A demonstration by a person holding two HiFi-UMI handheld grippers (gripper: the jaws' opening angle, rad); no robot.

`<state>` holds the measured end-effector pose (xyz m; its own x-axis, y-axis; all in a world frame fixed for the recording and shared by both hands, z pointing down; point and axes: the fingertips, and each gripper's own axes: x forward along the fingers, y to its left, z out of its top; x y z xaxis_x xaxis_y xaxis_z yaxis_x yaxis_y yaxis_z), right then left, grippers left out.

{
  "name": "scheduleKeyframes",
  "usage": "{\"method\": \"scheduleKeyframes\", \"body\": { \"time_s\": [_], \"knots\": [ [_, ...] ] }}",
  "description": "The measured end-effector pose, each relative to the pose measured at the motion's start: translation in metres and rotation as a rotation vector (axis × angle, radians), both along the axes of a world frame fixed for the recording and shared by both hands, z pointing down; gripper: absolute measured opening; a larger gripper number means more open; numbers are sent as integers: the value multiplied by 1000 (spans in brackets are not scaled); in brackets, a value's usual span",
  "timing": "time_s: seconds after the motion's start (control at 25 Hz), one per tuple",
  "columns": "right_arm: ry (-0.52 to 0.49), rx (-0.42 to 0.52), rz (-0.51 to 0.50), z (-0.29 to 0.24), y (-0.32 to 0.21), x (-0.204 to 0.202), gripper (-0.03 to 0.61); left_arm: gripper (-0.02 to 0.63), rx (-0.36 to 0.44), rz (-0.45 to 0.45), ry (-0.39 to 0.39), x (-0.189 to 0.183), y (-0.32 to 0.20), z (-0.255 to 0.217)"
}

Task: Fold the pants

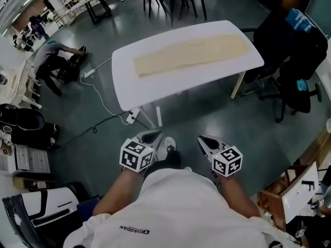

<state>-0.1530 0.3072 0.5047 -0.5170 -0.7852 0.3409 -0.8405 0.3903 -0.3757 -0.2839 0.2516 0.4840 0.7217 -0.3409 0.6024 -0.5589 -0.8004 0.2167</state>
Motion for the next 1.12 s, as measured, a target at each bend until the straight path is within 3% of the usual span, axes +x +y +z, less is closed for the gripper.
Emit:
{"method": "scheduleKeyframes", "body": {
  "time_s": [0.36,0.68,1.12],
  "knots": [
    [46,-33,-1,5,-43,16,18,28,16,2,36,18,-60,-5],
    [21,-48,-60,-7,-130,6,18,28,0,-79,60,7,-141,-2],
    [78,-41,-128,-23,-245,-26,18,28,32,-145,117,-21,-249,-10]
  ]
}}
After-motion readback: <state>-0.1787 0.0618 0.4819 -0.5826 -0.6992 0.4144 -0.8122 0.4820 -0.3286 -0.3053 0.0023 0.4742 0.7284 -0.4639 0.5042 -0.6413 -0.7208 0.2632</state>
